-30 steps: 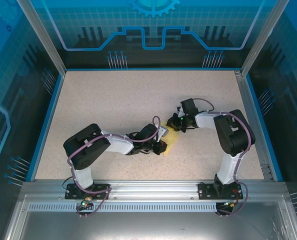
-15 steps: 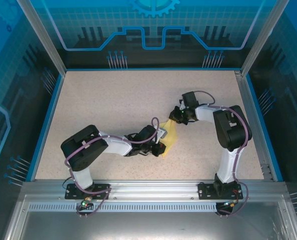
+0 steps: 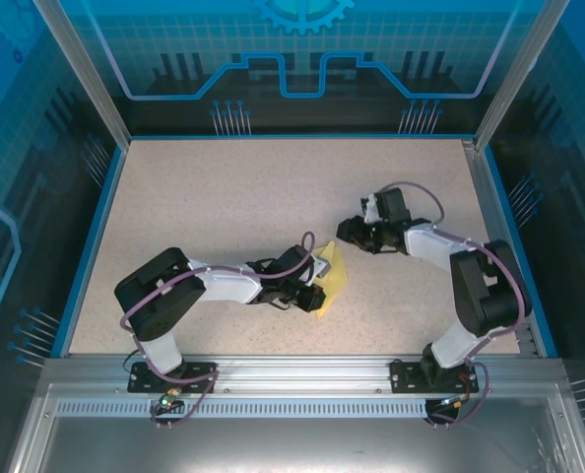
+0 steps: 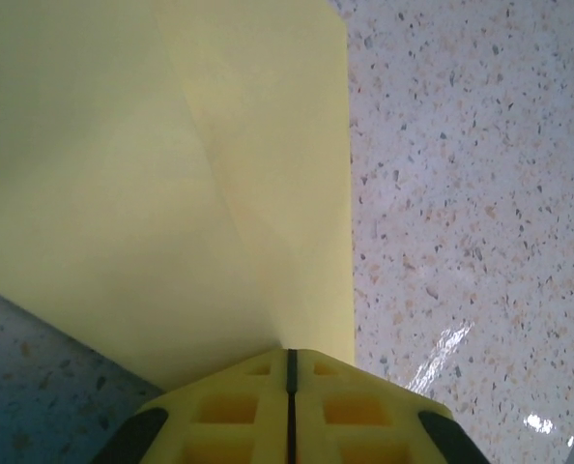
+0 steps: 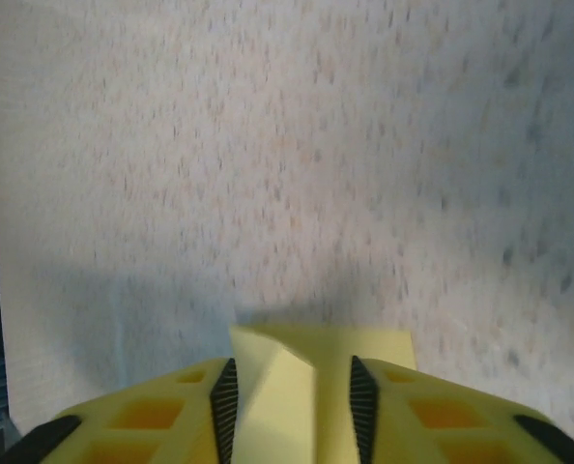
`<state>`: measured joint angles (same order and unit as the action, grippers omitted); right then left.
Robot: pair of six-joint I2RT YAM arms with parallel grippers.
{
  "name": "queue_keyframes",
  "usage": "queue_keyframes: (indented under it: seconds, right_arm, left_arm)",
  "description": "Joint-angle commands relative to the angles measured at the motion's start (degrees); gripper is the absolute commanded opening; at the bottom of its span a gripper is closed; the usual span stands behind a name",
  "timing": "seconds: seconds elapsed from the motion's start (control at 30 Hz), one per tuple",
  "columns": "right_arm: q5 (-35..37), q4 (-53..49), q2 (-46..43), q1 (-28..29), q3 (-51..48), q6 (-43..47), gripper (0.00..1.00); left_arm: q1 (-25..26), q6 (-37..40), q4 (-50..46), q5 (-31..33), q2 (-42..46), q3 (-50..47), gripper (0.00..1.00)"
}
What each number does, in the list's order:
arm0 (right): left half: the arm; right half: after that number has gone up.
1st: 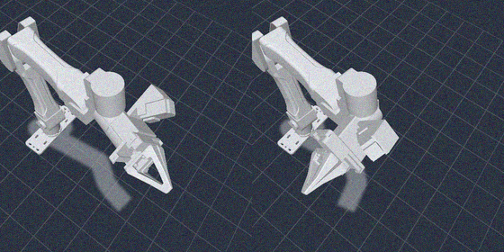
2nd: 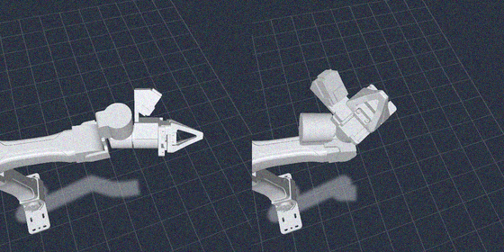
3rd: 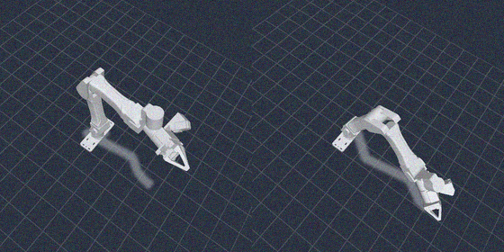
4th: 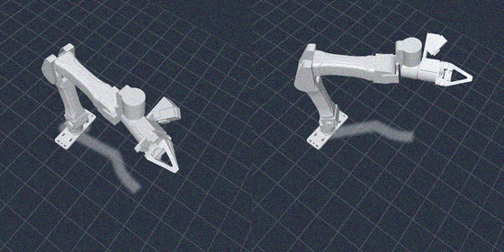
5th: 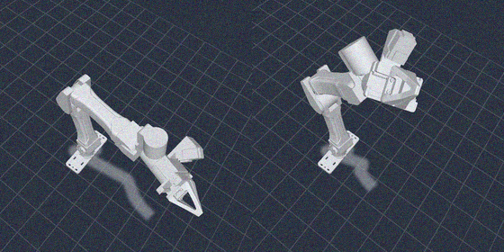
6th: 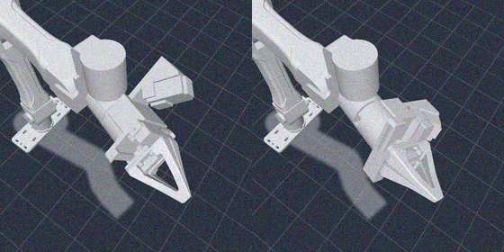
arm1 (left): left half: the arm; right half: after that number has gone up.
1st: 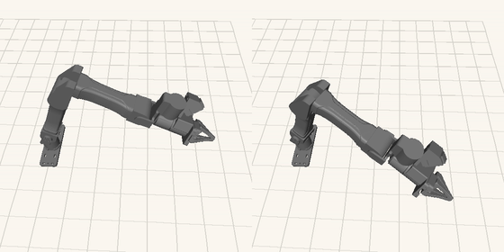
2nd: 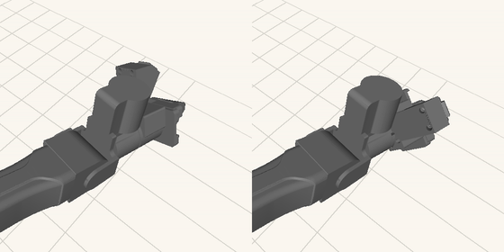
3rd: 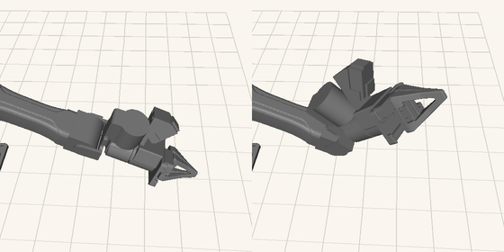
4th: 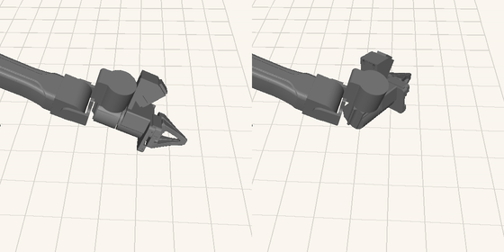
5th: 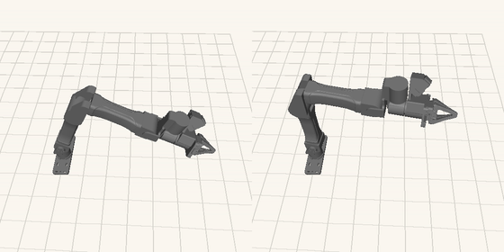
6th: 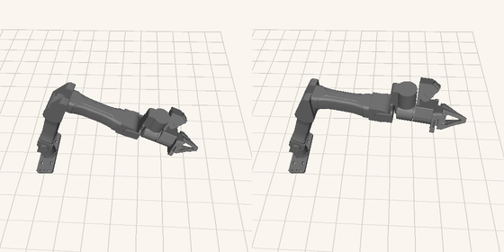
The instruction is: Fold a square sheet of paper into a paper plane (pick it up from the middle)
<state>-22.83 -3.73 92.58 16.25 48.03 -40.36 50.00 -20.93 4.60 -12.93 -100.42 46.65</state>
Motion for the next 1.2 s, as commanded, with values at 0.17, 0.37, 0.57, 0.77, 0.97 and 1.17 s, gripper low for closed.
queue_keyframes:
  seconds: [0.17, 0.37, 0.57, 0.77, 0.97, 1.17]
  right_arm:
    - [-5.9, 6.8, -3.5, 5.3, -9.8, -3.9, 0.48]
    - [-6.3, 9.5, -1.0, 7.1, -10.5, -5.3, 0.50]
    - [-5.7, 8.4, 0.3, 8.0, -9.8, -5.5, 0.49]
    - [-5.2, 7.2, 1.3, 9.3, -8.9, -5.4, 0.49]
    - [-6.2, 8.9, 2.6, 10.4, -8.0, -6.6, 0.49]
    - [-6.9, 10.7, 2.7, 11.5, -8.2, -7.8, 0.46]
  left_arm:
    - [-2.0, 2.2, -8.7, 0.2, 5.4, 3.6, 0.17]
    - [-4.4, 3.1, -9.4, 0.7, 5.2, 3.8, 0.17]
    - [-5.6, 3.5, -9.6, 0.0, 3.7, 4.5, 0.20]
    - [-6.0, 3.1, -8.5, -0.7, 3.5, 4.0, 0.21]
    - [-7.1, 2.4, -8.9, 0.1, 5.0, 3.0, 0.22]
    - [-7.9, 1.2, -10.1, -0.3, 6.9, 1.8, 0.27]
